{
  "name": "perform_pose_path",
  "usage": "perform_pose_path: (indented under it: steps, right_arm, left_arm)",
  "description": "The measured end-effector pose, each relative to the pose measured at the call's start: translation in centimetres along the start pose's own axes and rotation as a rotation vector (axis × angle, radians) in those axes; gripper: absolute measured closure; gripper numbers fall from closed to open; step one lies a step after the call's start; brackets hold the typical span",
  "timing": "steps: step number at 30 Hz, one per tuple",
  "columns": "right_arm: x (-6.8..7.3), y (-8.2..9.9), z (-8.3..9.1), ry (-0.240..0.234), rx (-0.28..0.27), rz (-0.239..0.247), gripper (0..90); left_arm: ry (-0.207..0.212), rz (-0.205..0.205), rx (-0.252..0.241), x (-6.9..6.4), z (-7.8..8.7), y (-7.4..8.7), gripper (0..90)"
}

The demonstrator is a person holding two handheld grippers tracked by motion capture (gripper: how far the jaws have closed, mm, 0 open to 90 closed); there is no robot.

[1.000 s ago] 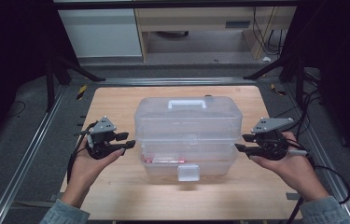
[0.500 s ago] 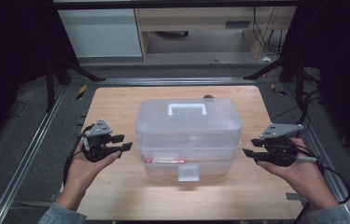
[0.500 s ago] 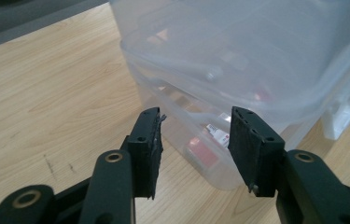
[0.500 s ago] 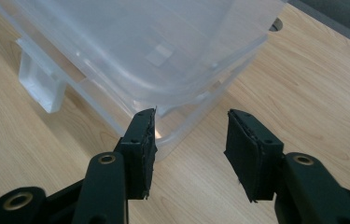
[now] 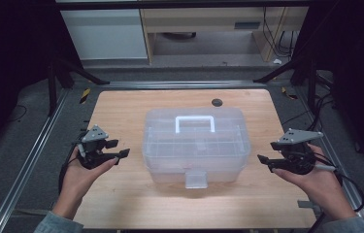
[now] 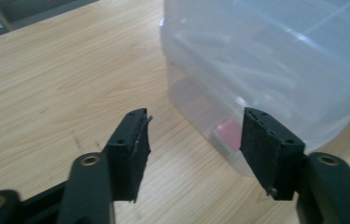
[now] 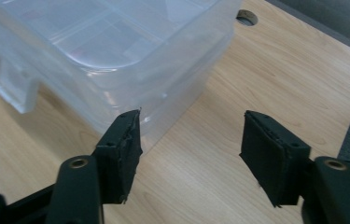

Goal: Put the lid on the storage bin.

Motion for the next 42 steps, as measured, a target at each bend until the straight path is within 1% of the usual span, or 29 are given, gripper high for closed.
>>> perform_pose_path:
  steps: [4,6,7,8,9,10,11,13,16,18,20,22,24,26,27,29,31,34,37,42]
  right_arm:
    - [-0.9,0.3,-0.5,0.043,-0.008,-0.023,28.8]
    - [-1.6,0.5,-0.9,0.070,-0.007,-0.039,25.7]
    - [-1.9,0.7,-1.1,0.087,-0.003,-0.052,24.2]
    - [-2.4,0.9,-1.5,0.106,0.007,-0.069,23.2]
    - [-2.7,1.1,-1.7,0.118,0.010,-0.076,23.4]
    - [-3.2,1.4,-2.1,0.136,0.006,-0.087,23.5]
    - [-3.4,1.6,-2.3,0.142,0.004,-0.098,23.7]
    - [-4.2,2.1,-2.8,0.164,0.001,-0.131,24.4]
    - [-5.2,3.0,-3.9,0.178,0.004,-0.180,26.4]
    - [-5.6,3.5,-4.6,0.186,0.009,-0.194,27.7]
    - [-6.0,3.9,-5.4,0.186,0.015,-0.207,31.0]
    - [-6.4,4.3,-6.1,0.192,0.017,-0.219,34.9]
    - [-6.8,4.7,-7.1,0.191,0.032,-0.230,36.4]
    - [-7.2,5.0,-8.1,0.182,0.044,-0.249,36.4]
    - [-7.4,5.0,-8.5,0.182,0.042,-0.253,36.4]
    - [-7.8,5.1,-9.5,0.180,0.041,-0.266,36.4]
    - [-8.4,5.0,-10.5,0.190,0.035,-0.274,36.4]
    - [-9.4,4.9,-11.9,0.214,0.031,-0.307,36.2]
    - [-10.0,4.9,-12.9,0.230,0.021,-0.333,34.8]
    - [-10.4,5.0,-14.4,0.241,0.002,-0.354,32.1]
  left_arm:
    - [-0.036,0.006,0.021,1.0,-0.2,0.7,28.3]
    - [-0.069,0.012,0.045,1.6,-0.5,1.1,19.4]
    - [-0.080,0.010,0.062,2.0,-0.7,1.4,16.5]
    - [-0.089,0.014,0.069,2.3,-0.9,1.6,14.1]
    - [-0.107,0.013,0.088,2.7,-1.2,2.0,11.5]
    - [-0.112,0.017,0.096,2.9,-1.5,2.2,9.2]
    - [-0.117,0.019,0.104,3.2,-1.7,2.4,8.4]
    - [-0.121,0.032,0.114,3.8,-2.3,3.0,7.4]
    - [-0.127,0.041,0.127,4.5,-3.3,3.8,6.3]
    - [-0.129,0.039,0.135,4.9,-4.0,4.3,6.3]
    - [-0.136,0.042,0.142,5.3,-4.7,4.9,6.3]
    - [-0.146,0.051,0.156,5.6,-5.3,5.4,6.2]
    - [-0.158,0.058,0.158,5.9,-6.0,5.8,6.3]
    - [-0.169,0.055,0.166,6.2,-6.7,6.1,6.3]
    - [-0.175,0.059,0.175,6.5,-7.2,6.3,6.3]
    - [-0.182,0.077,0.176,6.8,-7.8,6.4,6.3]
    - [-0.191,0.092,0.170,7.1,-8.3,6.3,6.4]
    - [-0.203,0.112,0.161,7.5,-9.0,6.3,6.4]
    - [-0.189,0.140,0.169,7.6,-10.0,6.6,6.4]
    - [-0.205,0.152,0.172,7.7,-11.2,7.1,6.4]
Point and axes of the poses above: each handheld gripper's, and its own axes: z roughly backward along the jaws, y roughly out of its underside, x roughly to its left, the point moved 6 cm from there along -z, roughly forward along the jaws, and after that the axes turned 3 degrees about -z, right-handed, at the moved point
